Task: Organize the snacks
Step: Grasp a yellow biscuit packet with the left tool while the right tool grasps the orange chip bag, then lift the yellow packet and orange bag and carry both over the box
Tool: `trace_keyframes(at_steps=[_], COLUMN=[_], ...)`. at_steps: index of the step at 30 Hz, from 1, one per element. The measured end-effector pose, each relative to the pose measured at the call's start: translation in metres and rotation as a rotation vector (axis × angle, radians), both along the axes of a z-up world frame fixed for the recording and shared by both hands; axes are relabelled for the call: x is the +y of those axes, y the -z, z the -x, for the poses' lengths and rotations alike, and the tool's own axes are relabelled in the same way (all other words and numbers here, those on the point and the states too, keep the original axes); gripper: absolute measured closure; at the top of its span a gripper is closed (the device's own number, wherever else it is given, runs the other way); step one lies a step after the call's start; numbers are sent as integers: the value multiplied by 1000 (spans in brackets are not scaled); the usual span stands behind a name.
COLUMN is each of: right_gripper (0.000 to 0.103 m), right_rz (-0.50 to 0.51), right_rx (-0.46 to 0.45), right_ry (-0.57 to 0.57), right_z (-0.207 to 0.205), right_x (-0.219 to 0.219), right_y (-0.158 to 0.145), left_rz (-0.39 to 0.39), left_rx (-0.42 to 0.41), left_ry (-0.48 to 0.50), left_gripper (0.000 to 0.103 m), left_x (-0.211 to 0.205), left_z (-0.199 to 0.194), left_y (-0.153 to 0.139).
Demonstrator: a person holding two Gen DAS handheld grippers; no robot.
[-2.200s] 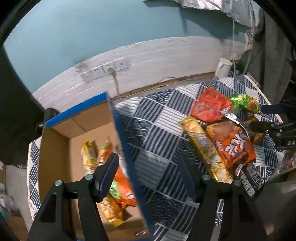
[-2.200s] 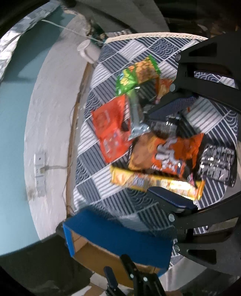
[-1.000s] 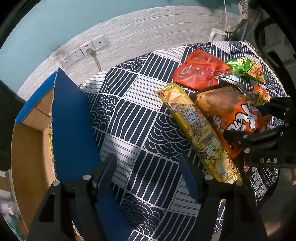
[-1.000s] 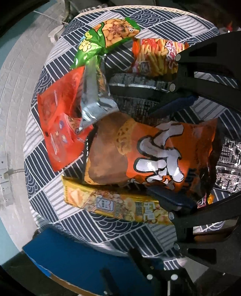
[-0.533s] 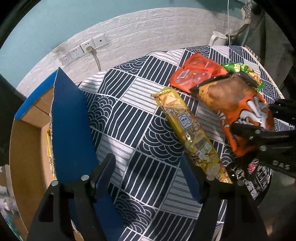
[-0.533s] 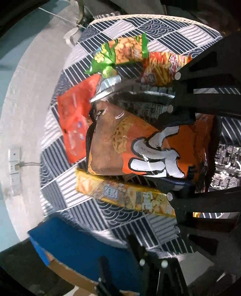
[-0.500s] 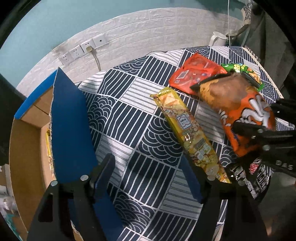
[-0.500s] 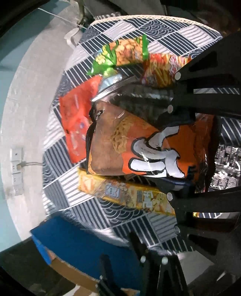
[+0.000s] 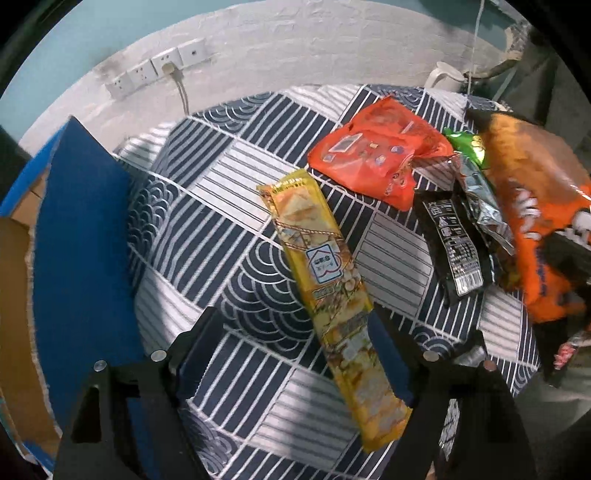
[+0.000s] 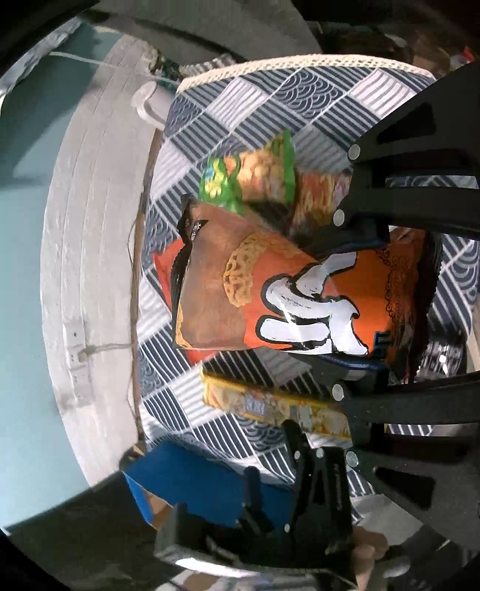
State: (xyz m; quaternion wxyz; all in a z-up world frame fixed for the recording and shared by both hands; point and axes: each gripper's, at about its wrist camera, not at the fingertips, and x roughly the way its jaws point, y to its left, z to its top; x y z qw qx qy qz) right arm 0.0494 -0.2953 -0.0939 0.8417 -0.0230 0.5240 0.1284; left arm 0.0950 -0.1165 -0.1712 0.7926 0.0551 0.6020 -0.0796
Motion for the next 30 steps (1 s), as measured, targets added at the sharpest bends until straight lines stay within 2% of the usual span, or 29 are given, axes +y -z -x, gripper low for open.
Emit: trace_keyframes(at_steps=[6,12,15,18,21,24,30], right_gripper=[63,62,62,62,62,62,62], right_rz=[-22,-29,-23,-23,-26,-28,-29], right_rx=[6,16,14,12,13,11,-6], right_ry=[54,75,80,85,92,94,81], right_z=[0,0,0,0,0,-1,-1], right_x=[-29,-41,-44,-47,-49,-48,-41], right_y=[4,9,9,8,8,5,-3], left_rz=[11,-80,-100,-100,-83,-70,-71], left_rx=[60,25,16,21,-12,-12,-66], left_ry=[-25,-24,-24,-24,-9,2,25], left_gripper=[21,21,22,45,66,71,71], left_x=[-13,-32,-35,-35,-32,-29,-21], left_z=[-9,-20,-21,-20,-16,-13,-1], left_y=[19,28,32,38,33,30,7])
